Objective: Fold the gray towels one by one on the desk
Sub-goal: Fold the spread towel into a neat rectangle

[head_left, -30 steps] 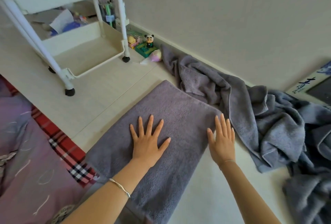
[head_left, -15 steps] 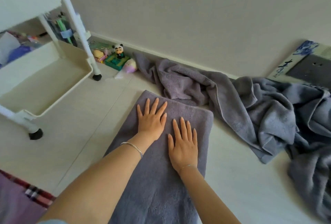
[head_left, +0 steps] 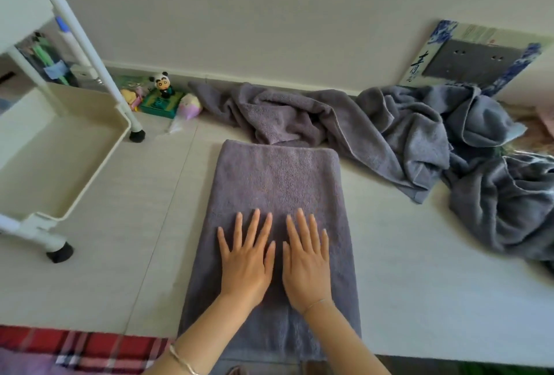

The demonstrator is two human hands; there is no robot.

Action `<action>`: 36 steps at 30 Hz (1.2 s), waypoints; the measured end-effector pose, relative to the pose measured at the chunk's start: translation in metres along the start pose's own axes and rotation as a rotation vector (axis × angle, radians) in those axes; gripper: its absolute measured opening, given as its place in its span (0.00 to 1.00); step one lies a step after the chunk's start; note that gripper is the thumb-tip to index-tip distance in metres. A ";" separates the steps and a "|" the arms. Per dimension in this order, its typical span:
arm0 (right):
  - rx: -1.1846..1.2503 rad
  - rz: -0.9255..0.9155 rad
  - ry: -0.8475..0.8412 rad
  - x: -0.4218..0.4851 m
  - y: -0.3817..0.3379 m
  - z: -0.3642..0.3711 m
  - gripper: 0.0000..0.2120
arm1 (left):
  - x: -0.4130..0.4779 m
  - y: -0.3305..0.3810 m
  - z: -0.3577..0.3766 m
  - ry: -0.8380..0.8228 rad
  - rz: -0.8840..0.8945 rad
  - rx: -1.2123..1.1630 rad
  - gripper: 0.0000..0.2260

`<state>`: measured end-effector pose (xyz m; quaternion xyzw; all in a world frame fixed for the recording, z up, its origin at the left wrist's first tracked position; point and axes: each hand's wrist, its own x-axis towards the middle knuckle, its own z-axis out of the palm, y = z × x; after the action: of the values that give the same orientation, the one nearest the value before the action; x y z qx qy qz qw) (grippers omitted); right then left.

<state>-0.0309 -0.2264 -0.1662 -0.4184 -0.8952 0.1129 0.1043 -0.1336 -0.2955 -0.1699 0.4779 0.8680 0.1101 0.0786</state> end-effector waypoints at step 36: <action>-0.105 -0.311 -0.205 -0.112 0.064 -0.025 0.44 | -0.080 -0.046 -0.014 -0.210 0.645 0.307 0.44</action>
<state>0.0933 -0.2704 -0.1712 -0.2661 -0.9597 0.0905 0.0070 -0.1322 -0.3889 -0.1665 0.7416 0.6665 -0.0517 0.0561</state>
